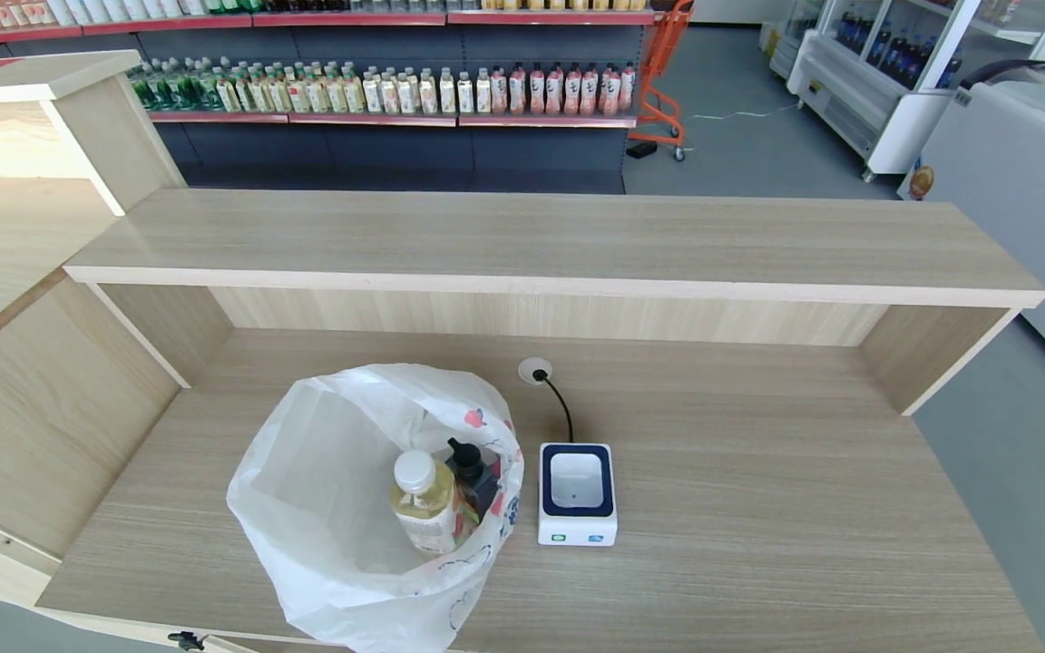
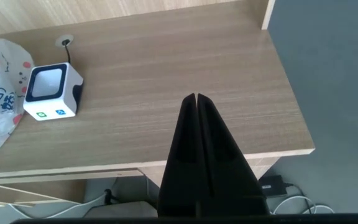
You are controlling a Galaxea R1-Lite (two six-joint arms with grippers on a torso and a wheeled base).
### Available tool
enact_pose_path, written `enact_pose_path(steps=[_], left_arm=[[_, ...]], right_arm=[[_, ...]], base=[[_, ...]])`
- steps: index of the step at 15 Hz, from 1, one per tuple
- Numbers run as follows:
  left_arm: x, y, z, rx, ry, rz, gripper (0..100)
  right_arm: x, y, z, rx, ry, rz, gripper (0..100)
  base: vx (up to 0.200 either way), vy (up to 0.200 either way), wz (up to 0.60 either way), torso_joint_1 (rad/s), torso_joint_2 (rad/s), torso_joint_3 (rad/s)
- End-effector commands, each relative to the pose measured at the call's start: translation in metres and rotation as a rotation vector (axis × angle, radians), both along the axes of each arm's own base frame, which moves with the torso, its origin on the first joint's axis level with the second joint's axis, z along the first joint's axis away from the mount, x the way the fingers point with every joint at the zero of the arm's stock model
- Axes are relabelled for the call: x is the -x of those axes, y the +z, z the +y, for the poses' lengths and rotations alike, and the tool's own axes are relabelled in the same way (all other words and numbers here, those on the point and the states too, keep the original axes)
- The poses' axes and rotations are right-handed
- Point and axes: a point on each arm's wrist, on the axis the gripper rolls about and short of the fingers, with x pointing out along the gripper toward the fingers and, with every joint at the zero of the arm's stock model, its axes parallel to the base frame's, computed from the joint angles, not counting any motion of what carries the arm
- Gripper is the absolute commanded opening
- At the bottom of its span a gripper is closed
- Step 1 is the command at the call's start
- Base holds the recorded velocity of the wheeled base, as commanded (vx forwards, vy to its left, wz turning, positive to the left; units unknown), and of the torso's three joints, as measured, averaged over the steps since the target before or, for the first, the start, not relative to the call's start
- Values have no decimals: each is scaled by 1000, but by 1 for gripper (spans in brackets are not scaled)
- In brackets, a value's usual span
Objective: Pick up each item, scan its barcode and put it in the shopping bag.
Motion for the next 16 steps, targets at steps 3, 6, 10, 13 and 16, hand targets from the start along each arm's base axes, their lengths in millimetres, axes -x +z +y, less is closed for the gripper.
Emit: enact_pose_path(steps=[3, 6, 10, 13, 16], left_arm=[[0, 0, 0, 0, 2, 0, 100], [0, 0, 0, -3, 0, 0, 100], [0, 0, 0, -3, 2, 0, 100], [0, 0, 0, -3, 2, 0, 100], [0, 0, 0, 0, 0, 0, 100]], right_arm=[[0, 0, 0, 0, 0, 3, 0], [0, 0, 0, 0, 0, 3, 0], [0, 0, 0, -1, 0, 3, 0], [0, 0, 0, -1, 0, 3, 0], [0, 0, 0, 0, 0, 3, 0]], base=[[0, 0, 0, 0, 0, 0], [0, 0, 0, 0, 0, 0], [0, 0, 0, 0, 0, 0], [200, 200, 0, -2, -2, 4], [0, 0, 0, 0, 0, 0]])
